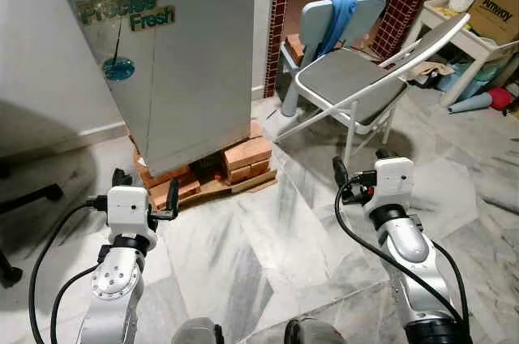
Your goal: Restocking fridge
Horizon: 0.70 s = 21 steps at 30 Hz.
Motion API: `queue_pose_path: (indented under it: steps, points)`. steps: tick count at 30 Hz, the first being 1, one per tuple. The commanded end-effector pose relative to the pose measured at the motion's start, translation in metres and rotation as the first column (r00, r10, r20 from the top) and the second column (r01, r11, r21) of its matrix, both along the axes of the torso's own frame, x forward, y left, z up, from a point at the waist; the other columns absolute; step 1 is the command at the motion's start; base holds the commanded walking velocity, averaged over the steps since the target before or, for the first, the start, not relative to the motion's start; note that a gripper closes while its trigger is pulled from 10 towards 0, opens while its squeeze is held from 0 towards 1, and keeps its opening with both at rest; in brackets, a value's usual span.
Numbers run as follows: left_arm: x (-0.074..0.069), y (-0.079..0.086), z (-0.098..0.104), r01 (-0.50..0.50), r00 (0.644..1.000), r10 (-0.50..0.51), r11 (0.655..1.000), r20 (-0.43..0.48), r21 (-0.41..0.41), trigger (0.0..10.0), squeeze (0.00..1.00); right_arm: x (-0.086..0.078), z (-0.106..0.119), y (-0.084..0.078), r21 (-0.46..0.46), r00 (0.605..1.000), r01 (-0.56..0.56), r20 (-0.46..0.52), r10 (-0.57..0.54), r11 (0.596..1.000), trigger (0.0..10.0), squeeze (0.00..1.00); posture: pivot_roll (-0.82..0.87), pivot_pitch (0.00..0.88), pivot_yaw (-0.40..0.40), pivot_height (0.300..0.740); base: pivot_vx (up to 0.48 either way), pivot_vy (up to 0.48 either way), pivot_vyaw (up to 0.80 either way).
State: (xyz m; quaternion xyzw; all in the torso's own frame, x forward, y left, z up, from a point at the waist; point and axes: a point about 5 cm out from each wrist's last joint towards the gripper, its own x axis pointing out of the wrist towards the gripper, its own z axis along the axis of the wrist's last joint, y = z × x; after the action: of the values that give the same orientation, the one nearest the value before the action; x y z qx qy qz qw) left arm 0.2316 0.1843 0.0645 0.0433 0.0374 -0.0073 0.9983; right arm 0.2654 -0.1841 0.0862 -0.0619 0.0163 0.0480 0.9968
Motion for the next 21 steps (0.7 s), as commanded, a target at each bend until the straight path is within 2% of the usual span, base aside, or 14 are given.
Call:
queue_pose_path:
  steps: [1,7,13,18,19,20,21]
  points:
    - [-0.001,0.001,0.003,-0.007,1.0,0.007,1.0,0.018,0.004,10.0,0.0,-0.001,0.003,0.001,-0.021,1.0,-0.018,0.006,0.018,1.0,10.0,0.0,0.1,0.052,0.005,0.74,0.0,0.0,0.0]
    - [-0.004,0.001,0.005,-0.019,1.0,0.019,1.0,0.024,0.007,10.0,0.0,-0.001,0.001,0.002,-0.015,1.0,-0.027,-0.007,0.027,1.0,10.0,0.0,0.11,0.047,0.003,0.74,0.0,0.0,0.0]
    - [-0.01,0.003,0.004,-0.037,0.999,0.037,0.999,0.022,0.012,10.0,0.0,-0.005,-0.002,-0.004,-0.027,0.999,-0.029,-0.024,0.028,0.999,10.0,0.0,0.11,0.048,0.0,0.74,0.0,0.0,0.0]
    - [-0.013,0.004,0.003,-0.043,0.999,0.043,0.999,0.016,0.015,10.0,0.0,-0.013,-0.006,-0.013,-0.034,0.998,-0.016,-0.057,0.014,0.999,10.0,0.0,0.11,0.05,-0.003,0.74,0.0,0.0,0.0]
    - [-0.014,0.005,0.003,-0.049,0.999,0.049,0.999,0.014,0.016,10.0,0.0,-0.024,-0.012,-0.025,-0.051,0.996,0.004,-0.09,-0.008,0.999,10.0,0.0,0.11,0.054,-0.002,0.74,0.0,0.0,0.0]
    - [-0.014,0.005,0.003,-0.049,0.999,0.049,0.999,0.014,0.016,10.0,0.0,-0.024,-0.012,-0.025,-0.051,0.996,0.004,-0.09,-0.008,0.999,10.0,0.0,0.11,0.054,-0.002,0.74,0.0,0.0,0.0]
    - [-0.015,0.006,0.002,-0.052,0.999,0.052,0.999,0.012,0.016,10.0,0.0,-0.028,-0.014,-0.032,-0.061,0.994,0.018,-0.105,-0.025,0.998,10.0,0.0,0.1,0.053,0.0,0.74,0.0,0.0,0.0]
